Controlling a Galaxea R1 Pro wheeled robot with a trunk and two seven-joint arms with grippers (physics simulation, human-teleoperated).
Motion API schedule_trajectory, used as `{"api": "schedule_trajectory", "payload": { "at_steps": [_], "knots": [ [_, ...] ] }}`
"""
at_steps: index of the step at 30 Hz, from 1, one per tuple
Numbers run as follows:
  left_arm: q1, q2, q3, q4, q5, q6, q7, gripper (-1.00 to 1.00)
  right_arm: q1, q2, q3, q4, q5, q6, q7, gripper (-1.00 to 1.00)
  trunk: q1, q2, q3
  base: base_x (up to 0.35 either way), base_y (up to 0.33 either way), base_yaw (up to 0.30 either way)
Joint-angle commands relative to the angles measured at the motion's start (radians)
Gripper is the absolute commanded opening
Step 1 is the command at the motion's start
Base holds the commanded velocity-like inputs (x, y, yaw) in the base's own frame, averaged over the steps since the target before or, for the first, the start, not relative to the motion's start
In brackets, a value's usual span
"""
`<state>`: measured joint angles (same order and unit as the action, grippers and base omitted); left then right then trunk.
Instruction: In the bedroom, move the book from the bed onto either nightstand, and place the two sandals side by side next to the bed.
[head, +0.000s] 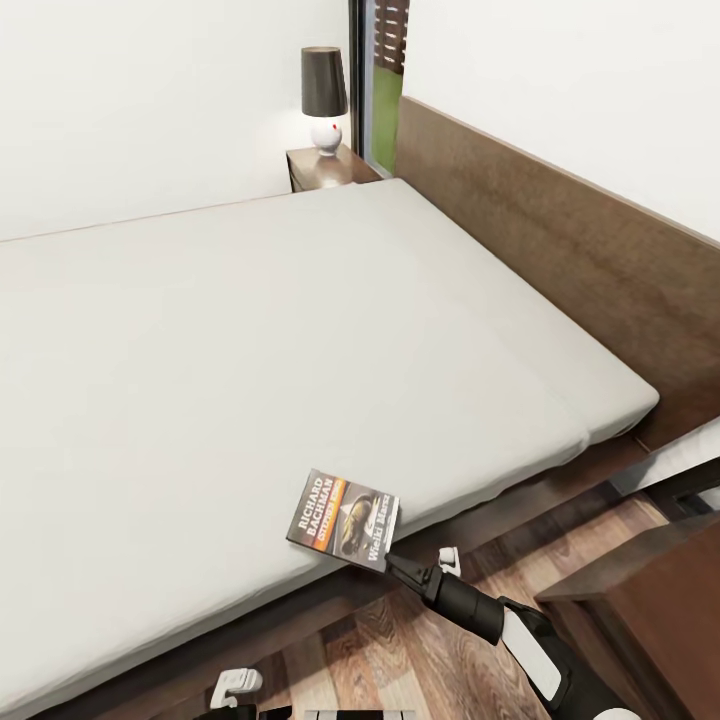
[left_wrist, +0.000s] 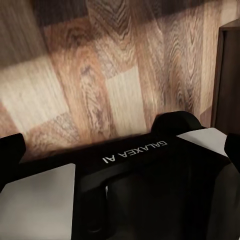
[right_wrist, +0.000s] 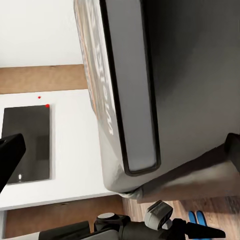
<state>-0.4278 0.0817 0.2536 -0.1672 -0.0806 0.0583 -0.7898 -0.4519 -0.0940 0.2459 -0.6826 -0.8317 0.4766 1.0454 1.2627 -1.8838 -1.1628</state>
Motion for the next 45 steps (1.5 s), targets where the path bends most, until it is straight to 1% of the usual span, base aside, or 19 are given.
{"api": "schedule_trajectory", "payload": {
  "at_steps": [1, 35, 45],
  "knots": [
    [0.000, 0.000, 0.009, -0.001, -0.008, 0.006, -0.005, 1.00, -0.001, -0.001, 0.004, 0.000, -0.010, 0.008, -0.001, 1.00, 0.000, 0.000, -0.001, 0.034, 0.000, 0.000],
    [0.000, 0.000, 0.009, -0.001, -0.008, 0.006, -0.005, 1.00, -0.001, -0.001, 0.004, 0.000, -0.010, 0.008, -0.001, 1.00, 0.000, 0.000, -0.001, 0.001, 0.012, 0.000],
    [0.000, 0.000, 0.009, -0.001, -0.008, 0.006, -0.005, 1.00, -0.001, -0.001, 0.004, 0.000, -0.010, 0.008, -0.001, 1.00, 0.000, 0.000, -0.001, 0.109, 0.083, 0.000]
  ]
}}
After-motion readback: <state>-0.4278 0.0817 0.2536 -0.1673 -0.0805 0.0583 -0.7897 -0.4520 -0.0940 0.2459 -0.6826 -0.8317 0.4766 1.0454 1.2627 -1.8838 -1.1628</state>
